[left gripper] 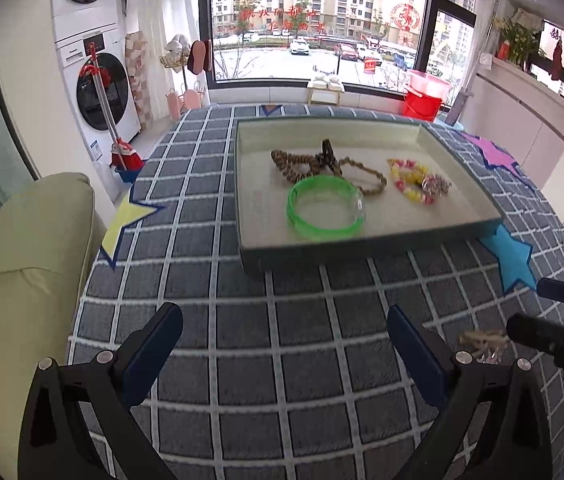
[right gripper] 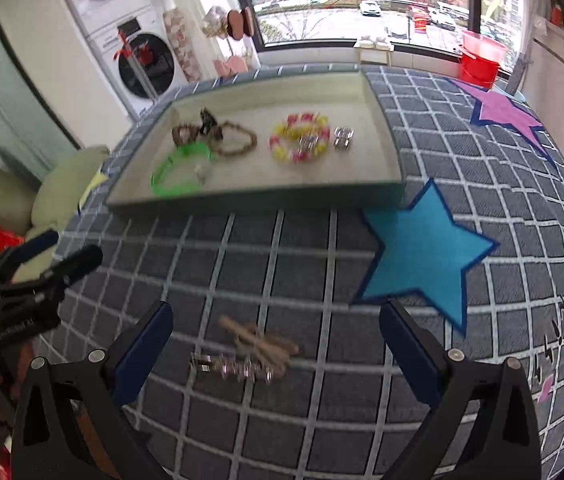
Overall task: Organize jewelry
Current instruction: 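Move both tools back over the two hair clips, then grasp the tan hair clip with the right gripper while the left grasps the star hair clip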
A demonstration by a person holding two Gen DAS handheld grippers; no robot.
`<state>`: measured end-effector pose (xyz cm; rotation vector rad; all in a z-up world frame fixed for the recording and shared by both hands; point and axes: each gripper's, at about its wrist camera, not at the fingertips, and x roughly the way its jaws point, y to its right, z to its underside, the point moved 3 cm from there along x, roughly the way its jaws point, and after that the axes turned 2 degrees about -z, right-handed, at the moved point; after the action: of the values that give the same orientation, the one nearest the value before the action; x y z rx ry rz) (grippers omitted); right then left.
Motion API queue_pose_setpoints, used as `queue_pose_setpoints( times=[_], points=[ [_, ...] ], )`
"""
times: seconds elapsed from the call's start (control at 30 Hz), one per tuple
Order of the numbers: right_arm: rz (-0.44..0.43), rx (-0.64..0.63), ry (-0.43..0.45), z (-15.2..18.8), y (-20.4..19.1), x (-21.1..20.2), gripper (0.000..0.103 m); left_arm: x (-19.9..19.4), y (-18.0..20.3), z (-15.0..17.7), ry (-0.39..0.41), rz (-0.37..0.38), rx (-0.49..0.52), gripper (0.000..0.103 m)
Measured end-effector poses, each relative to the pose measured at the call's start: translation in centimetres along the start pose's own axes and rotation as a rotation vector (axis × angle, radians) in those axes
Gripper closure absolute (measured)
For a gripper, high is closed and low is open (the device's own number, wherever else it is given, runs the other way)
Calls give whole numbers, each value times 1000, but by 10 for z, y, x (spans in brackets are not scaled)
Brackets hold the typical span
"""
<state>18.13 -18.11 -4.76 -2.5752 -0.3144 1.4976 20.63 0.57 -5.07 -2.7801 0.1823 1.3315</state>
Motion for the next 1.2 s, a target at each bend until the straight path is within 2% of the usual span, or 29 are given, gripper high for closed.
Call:
queue_pose_setpoints(
  times=[0.1,0.17,0.3,0.47,0.63,0.7,0.77,0.9,0.93,0.97,1.03,1.2],
  points=[
    [19,-54,-27,8,-8,6,11,2,-3,7,-14,-11,-14,0],
    [19,-84,-42,12,-13,10,25,2,-6,11,-22,-17,-22,0],
    [23,-154,-70,14,-23,19,38,1,-11,16,-27,-27,-14,0],
    [30,-232,-102,17,-32,29,59,2,-12,18,-38,-25,-2,0],
    [45,-257,-104,16,-33,32,63,2,-8,19,-39,-18,23,0],
    [58,-268,-105,16,-34,32,69,2,-6,19,-39,-16,29,0],
    [60,-280,-106,17,-35,32,79,1,-3,19,-41,-9,30,0],
    [73,-279,-101,17,-36,32,83,0,3,19,-38,2,47,0],
    [78,-273,-94,17,-35,31,90,-1,5,19,-36,8,58,0],
    [82,-267,-84,16,-35,30,92,-2,7,19,-34,13,66,0],
    [70,-236,-74,14,-31,27,95,-3,11,19,-30,26,88,0],
    [47,-164,-60,12,-18,22,95,-5,30,23,-36,78,159,0]
  ],
)
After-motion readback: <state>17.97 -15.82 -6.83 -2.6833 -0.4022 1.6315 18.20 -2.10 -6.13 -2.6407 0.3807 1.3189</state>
